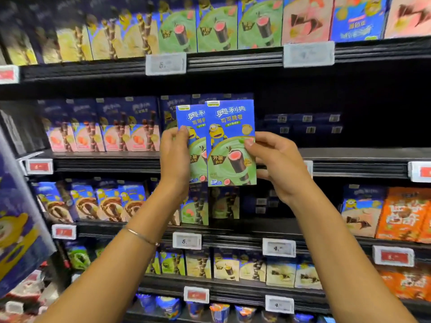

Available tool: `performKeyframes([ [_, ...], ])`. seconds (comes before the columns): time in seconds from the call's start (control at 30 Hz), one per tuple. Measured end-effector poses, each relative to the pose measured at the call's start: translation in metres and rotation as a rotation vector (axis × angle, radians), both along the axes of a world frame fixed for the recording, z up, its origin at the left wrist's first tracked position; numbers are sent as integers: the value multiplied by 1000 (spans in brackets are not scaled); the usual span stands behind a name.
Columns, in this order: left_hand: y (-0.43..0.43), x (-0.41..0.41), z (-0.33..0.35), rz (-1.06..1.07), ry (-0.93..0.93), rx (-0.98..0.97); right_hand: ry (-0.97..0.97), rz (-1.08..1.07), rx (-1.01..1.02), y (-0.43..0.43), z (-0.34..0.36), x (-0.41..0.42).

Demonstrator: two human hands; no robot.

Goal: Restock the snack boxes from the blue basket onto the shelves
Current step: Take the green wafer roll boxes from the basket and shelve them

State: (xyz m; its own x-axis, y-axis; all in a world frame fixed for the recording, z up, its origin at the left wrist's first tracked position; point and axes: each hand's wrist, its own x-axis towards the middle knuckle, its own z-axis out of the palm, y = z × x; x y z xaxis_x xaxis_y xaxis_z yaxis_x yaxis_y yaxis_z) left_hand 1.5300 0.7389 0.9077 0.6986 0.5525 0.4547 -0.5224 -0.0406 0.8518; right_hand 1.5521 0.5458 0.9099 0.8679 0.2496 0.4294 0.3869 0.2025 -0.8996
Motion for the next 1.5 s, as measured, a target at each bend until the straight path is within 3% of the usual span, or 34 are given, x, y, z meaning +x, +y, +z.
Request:
performKeyframes([
  [0.27, 41, 39, 32, 79, -27, 30, -121, -414, 20, 16, 29, 38],
  [0.53, 48, 47, 37, 9, -21, 19, -114, -624, -67, 29, 32, 95],
  [0.97, 50, 44, 30, 10, -39, 4, -204, -790, -498, 41, 24, 102],
  [1.5, 59, 49, 27, -1, -59, 24, -202, -820, -602, 46, 24, 103],
])
